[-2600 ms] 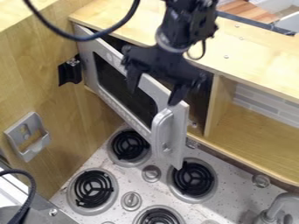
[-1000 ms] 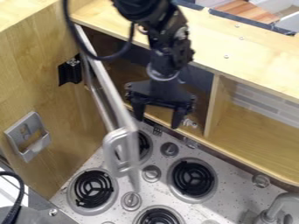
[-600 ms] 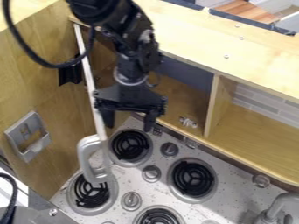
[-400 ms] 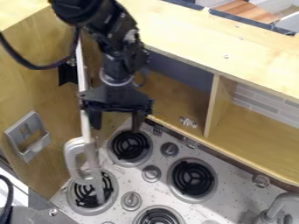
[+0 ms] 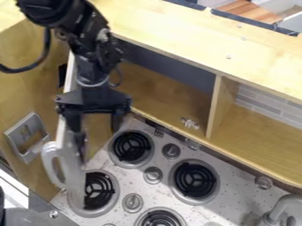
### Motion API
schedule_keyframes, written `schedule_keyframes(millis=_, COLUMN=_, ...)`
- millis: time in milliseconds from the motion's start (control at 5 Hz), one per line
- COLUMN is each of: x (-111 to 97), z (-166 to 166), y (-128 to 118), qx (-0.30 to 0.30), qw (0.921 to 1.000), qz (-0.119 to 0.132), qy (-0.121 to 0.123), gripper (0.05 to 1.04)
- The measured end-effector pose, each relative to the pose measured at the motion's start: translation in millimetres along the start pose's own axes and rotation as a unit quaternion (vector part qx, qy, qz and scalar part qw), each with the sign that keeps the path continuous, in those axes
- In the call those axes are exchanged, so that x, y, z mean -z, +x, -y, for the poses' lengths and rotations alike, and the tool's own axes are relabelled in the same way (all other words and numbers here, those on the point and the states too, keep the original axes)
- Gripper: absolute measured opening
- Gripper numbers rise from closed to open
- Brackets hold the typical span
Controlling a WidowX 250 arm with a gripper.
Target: Open microwave
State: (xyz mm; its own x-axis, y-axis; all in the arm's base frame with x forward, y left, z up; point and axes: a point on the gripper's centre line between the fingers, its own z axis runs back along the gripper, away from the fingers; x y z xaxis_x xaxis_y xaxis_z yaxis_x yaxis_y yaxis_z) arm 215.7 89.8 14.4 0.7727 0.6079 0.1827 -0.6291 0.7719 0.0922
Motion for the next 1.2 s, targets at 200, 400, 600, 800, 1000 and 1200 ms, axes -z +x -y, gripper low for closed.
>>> schedule_keyframes(millis=200, x=-1, z=-12, y=2, qx=-0.013, qw=0.9999, qz=0.001, qy=0.005, gripper=0.997)
schedule_keyframes(millis=400, x=-3, z=-21, y=2, qx=-0.017, qw=0.9998, qz=0.000, qy=0.010, gripper=0.997)
schedule_keyframes(millis=600, x=-3, z=-26, y=3, qx=-0.018, qw=0.9998, qz=0.000, qy=0.012, gripper=0.997)
schedule_keyframes(millis=800, x=-3, z=-30, y=4, qx=-0.019, qw=0.9997, qz=0.000, qy=0.014, gripper=0.997)
schedule_keyframes(millis=1000, x=-3, z=-31, y=4, qx=-0.018, qw=0.9997, qz=0.000, qy=0.014, gripper=0.997)
schedule_keyframes(millis=1200, x=-3, z=-30, y=4, qx=-0.016, qw=0.9998, qz=-0.001, qy=0.014, gripper=0.997)
